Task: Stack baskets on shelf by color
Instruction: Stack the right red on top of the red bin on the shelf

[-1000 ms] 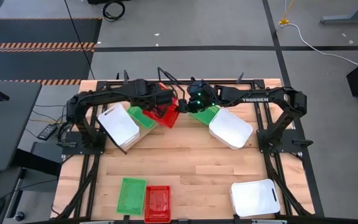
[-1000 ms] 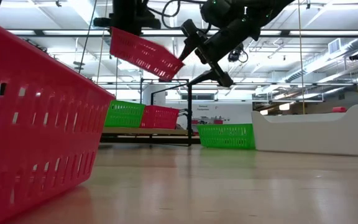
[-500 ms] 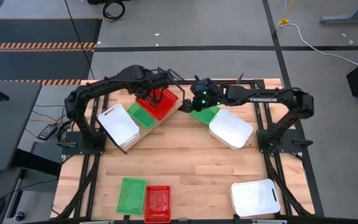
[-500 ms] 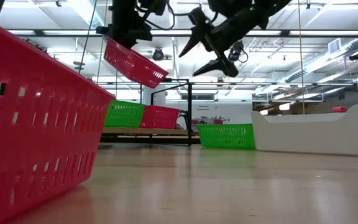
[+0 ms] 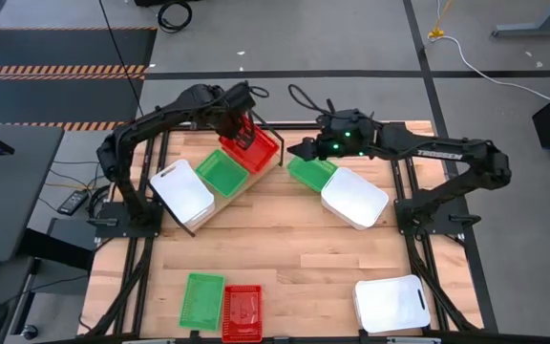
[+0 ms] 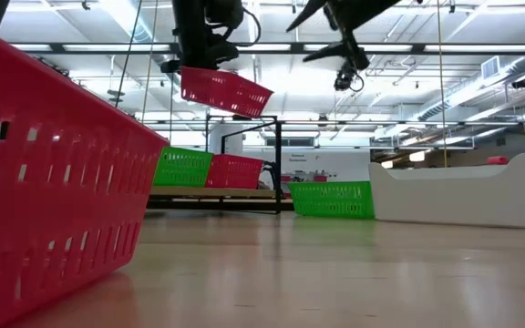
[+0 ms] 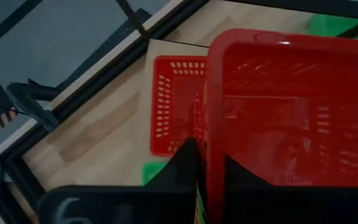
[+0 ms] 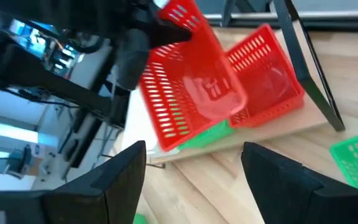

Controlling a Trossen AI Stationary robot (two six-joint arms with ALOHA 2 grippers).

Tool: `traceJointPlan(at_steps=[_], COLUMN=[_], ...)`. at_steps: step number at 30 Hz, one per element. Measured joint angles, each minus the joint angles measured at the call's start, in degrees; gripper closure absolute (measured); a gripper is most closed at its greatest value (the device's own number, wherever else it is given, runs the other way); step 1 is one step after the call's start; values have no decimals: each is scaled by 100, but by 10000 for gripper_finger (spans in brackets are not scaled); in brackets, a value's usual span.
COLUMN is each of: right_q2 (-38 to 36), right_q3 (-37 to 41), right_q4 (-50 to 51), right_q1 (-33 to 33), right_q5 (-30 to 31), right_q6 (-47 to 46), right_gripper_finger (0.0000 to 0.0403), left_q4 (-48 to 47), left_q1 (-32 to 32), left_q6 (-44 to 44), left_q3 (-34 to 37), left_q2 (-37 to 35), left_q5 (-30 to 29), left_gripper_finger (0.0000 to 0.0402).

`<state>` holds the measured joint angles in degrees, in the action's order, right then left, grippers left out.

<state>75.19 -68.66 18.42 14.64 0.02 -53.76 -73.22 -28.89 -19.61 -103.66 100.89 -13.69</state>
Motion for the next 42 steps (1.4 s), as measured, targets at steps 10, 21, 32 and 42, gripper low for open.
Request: traceJointPlan(at_steps=[10, 21, 32, 42], right_q2=[-351, -662, -694, -694], right_q3=[0, 0, -2, -2], right_q4=[205, 196, 222, 224], right_q1=[-254, -768, -946, -963], right_q5=[-4, 355, 362, 364], right_q6=[689, 896, 896, 874], right_gripper_finger=[135, 135, 135, 135], left_q4=[356, 481, 420, 601], left_q1=[-133, -189, -597, -777], left_q6=[559, 530, 995, 988], left_q3=[4, 4, 4, 255], left_q2=[355, 754, 760, 764], left_q5=[472, 603, 437, 641], left_gripper_finger=[398, 397, 397, 397])
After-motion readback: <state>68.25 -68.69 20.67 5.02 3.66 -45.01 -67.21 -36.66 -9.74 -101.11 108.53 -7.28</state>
